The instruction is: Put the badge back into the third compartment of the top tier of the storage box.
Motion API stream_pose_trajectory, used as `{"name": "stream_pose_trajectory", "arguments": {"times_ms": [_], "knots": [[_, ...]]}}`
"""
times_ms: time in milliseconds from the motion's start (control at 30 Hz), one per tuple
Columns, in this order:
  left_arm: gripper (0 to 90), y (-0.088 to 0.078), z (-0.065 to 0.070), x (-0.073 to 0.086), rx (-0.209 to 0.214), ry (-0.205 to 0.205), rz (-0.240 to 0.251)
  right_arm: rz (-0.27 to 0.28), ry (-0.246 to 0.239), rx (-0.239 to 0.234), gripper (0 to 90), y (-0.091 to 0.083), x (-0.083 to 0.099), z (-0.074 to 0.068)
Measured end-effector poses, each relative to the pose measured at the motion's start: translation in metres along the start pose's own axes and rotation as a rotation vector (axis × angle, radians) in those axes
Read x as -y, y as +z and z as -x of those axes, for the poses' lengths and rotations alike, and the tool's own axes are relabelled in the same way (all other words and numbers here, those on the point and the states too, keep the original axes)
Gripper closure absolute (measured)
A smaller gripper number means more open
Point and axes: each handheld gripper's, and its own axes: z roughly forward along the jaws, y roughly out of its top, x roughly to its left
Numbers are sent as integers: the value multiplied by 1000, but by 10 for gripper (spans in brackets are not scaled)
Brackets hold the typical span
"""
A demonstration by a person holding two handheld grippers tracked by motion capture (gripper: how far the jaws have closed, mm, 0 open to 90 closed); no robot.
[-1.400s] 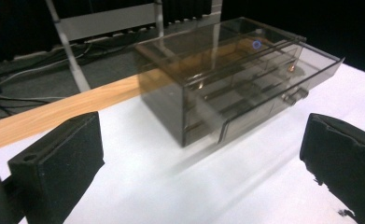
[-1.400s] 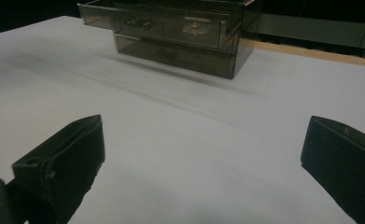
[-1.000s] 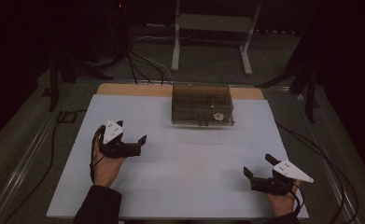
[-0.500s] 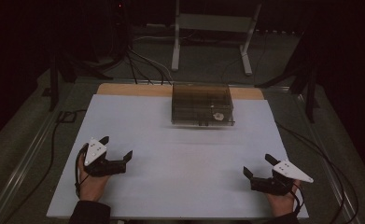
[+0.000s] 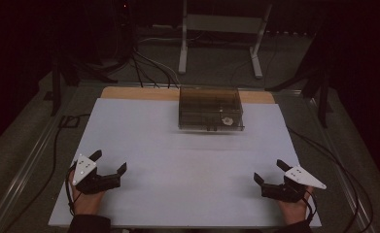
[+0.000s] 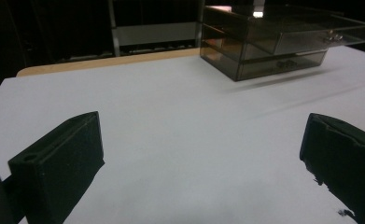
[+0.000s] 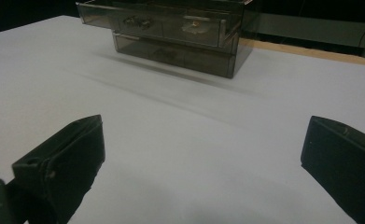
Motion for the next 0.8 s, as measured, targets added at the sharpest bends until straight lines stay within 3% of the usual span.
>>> {"name": "stream_pose_trajectory", "arguments": {"times_ms": [800], "knots": [[4,-6,-3,5,-3,-2,-21,-54,20,29,0,7,4,5]]}}
